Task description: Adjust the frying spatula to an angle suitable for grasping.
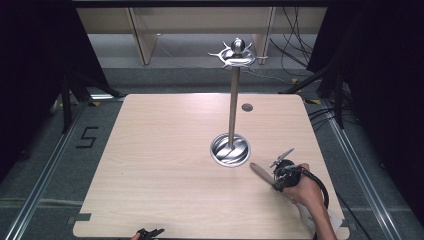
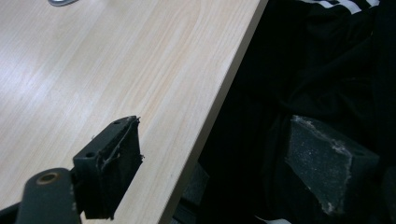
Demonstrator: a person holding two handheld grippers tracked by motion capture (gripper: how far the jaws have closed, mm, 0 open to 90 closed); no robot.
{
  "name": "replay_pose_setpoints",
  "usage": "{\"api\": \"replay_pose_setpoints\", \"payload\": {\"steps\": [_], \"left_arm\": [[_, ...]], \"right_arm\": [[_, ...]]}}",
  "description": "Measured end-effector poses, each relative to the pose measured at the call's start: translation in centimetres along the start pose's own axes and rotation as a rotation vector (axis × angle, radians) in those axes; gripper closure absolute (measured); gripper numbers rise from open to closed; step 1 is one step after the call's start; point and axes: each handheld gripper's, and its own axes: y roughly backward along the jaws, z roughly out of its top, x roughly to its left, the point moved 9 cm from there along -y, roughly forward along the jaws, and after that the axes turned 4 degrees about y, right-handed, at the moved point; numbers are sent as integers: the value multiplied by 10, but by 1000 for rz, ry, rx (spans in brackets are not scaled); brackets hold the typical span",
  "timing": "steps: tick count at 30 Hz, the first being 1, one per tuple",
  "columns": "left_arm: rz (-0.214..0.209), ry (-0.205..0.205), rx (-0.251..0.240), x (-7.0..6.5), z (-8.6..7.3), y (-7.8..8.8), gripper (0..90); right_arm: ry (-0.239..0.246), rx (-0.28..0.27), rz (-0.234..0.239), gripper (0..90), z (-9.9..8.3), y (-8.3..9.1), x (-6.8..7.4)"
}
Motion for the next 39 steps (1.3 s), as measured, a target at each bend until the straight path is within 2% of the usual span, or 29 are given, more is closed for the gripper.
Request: {"api": "replay_pose_setpoints", "payload": {"steps": [2,3,4,6,7,10,14,16,17,20,25,26,28,30,35,36,37,39], "left_arm": [[-6,-1,3,-1,0,-1,169],[-16,-4,4,-2,0,0,170],[-9,-5,0,-1,0,0,170],[-7,-3,-2,-1,0,0,170],[-11,-5,2,-1,0,0,170],[-4,-4,-2,-1,0,0,170],[-10,-6,1,-1,0,0,171],[-10,-1,-6,-1,1,0,171],[-10,0,-4,-1,0,0,171],[-6,-2,2,0,0,0,171],[-26,-6,11,-3,0,1,172],[-16,-7,11,-2,0,2,172],[-10,-10,10,-1,0,2,172],[-8,-8,3,-1,0,2,172],[5,-7,-4,0,0,1,172],[0,-6,-5,0,0,1,173],[-27,3,-3,-2,0,2,173],[-24,3,-6,-2,1,2,172]], "right_arm": [[-8,-5,9,743,0,-1,1],[11,-11,7,742,0,-1,-1],[26,-6,11,742,1,-1,-3],[35,1,24,742,1,-1,-3],[19,10,29,742,1,-1,-2],[41,14,28,744,2,-1,-3],[46,28,16,747,2,-1,0],[83,36,-3,747,3,-1,-1],[73,37,0,747,3,-1,1],[106,53,-8,747,4,-1,2],[115,76,-10,745,4,-1,2],[113,77,-6,745,4,-1,1],[105,68,5,745,4,-1,1],[120,67,-6,746,4,-1,0],[93,45,-5,748,5,0,0],[86,32,-1,748,5,1,0],[78,-18,-11,748,7,6,-4],[62,-30,0,748,6,8,-3]]}}
